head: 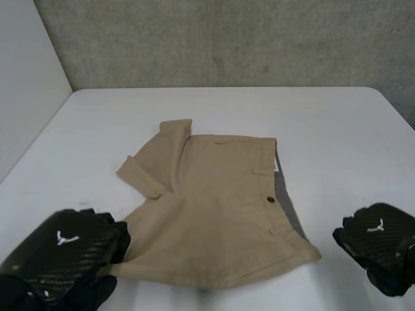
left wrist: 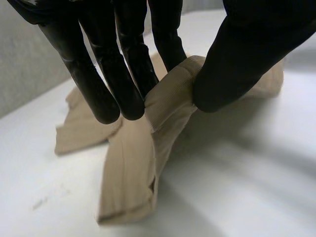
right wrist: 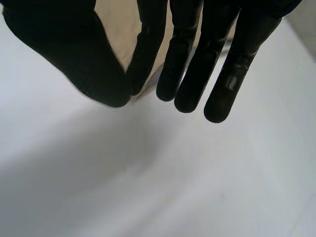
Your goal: Fold the shorts.
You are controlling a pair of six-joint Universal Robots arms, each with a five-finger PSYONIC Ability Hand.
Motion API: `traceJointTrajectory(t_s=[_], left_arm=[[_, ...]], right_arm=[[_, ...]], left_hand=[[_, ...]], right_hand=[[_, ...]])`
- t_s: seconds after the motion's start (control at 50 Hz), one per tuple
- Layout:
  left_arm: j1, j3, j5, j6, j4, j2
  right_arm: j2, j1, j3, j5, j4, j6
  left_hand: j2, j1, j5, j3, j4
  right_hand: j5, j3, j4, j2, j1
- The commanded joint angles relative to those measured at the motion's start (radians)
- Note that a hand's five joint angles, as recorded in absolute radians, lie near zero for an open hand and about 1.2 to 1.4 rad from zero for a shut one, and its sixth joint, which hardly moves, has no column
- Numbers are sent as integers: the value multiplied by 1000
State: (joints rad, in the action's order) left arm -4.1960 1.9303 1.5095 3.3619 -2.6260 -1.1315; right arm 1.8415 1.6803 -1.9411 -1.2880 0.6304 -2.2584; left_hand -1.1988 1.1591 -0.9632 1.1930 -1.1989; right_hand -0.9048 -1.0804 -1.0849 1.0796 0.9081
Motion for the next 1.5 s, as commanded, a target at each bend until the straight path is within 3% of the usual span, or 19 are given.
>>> traceJointTrajectory(t_s=[0.02, 0.1, 0.2, 0.36, 0.46, 0.58, 0.74, 0.82, 0.84, 0.86, 0.88, 1.0, 1.06, 1.16, 1.32, 1.5], left_arm=[[-153, -11, -66, -4, -75, -23], [-171, -25, -84, -18, -187, -120], [-164, -66, -77, -54, -246, -188], [-167, -119, -75, -99, -250, -284], [-164, -122, -75, -98, -256, -292], [-167, -134, -74, -98, -275, -304], [-176, -149, -74, -96, -276, -304], [-177, -151, -74, -94, -276, -304], [-177, -152, -74, -96, -276, -306], [-177, -151, -74, -94, -276, -306], [-177, -149, -74, -96, -275, -306], [-177, -126, -72, -94, -272, -300], [-174, -111, -74, -94, -269, -287], [-164, -85, -77, -94, -253, -274], [-156, -22, -84, -88, -175, -212], [-128, 3, -87, -87, -166, -191]], right_arm=[[2, -57, -44, 262, -180, -213], [-57, -50, -88, 266, -319, -430], [-149, -30, -133, 256, -428, -576], [-182, -22, -199, 243, -557, -583], [-275, 28, -199, 199, -649, -583], [-367, 91, -174, 133, -666, -579], [-421, 137, -167, 119, -684, -578], [-423, 139, -167, 119, -724, -578], [-423, 138, -167, 118, -736, -578], [-423, 130, -167, 113, -762, -578], [-421, 127, -167, 107, -776, -578], [-349, 116, -154, 29, -801, -567], [-253, 116, -145, 9, -758, -514], [-89, 95, -101, 12, -440, -284], [7, -68, -56, 16, -11, 43], [18, -120, -42, 52, 75, 117]], left_hand=[[-197, 237, -259, 203, -197], [-197, 237, -259, 203, -197], [-197, 237, -259, 203, -197], [-197, 237, -259, 203, -197], [-197, 237, -259, 203, -197], [-197, 237, -259, 203, -197], [-197, 237, -259, 203, -197], [-197, 237, -259, 203, -197], [-197, 237, -259, 203, -197], [-197, 237, -259, 203, -197], [-197, 237, -259, 203, -197], [-197, 237, -259, 203, -197], [-197, 237, -259, 203, -197], [-197, 237, -259, 203, -197], [-197, 237, -259, 203, -197], [-197, 237, -259, 203, -197]], right_hand=[[369, 370, 374, -369, -197], [501, 502, 507, -501, -330], [660, 661, 665, -660, -488], [639, 640, 645, -639, -468], [613, 614, 618, -613, -442], [586, 587, 592, -587, -415], [580, 581, 586, -581, -409], [314, 315, 320, -315, -143], [177, 178, 182, -177, -5], [-197, -196, -191, 197, 368], [-316, -315, -310, 315, 487], [-317, -316, -311, 317, 488], [-317, -316, -311, 317, 488], [-317, -316, -311, 317, 488], [-317, -316, -311, 317, 488], [-317, -316, -311, 317, 488]])
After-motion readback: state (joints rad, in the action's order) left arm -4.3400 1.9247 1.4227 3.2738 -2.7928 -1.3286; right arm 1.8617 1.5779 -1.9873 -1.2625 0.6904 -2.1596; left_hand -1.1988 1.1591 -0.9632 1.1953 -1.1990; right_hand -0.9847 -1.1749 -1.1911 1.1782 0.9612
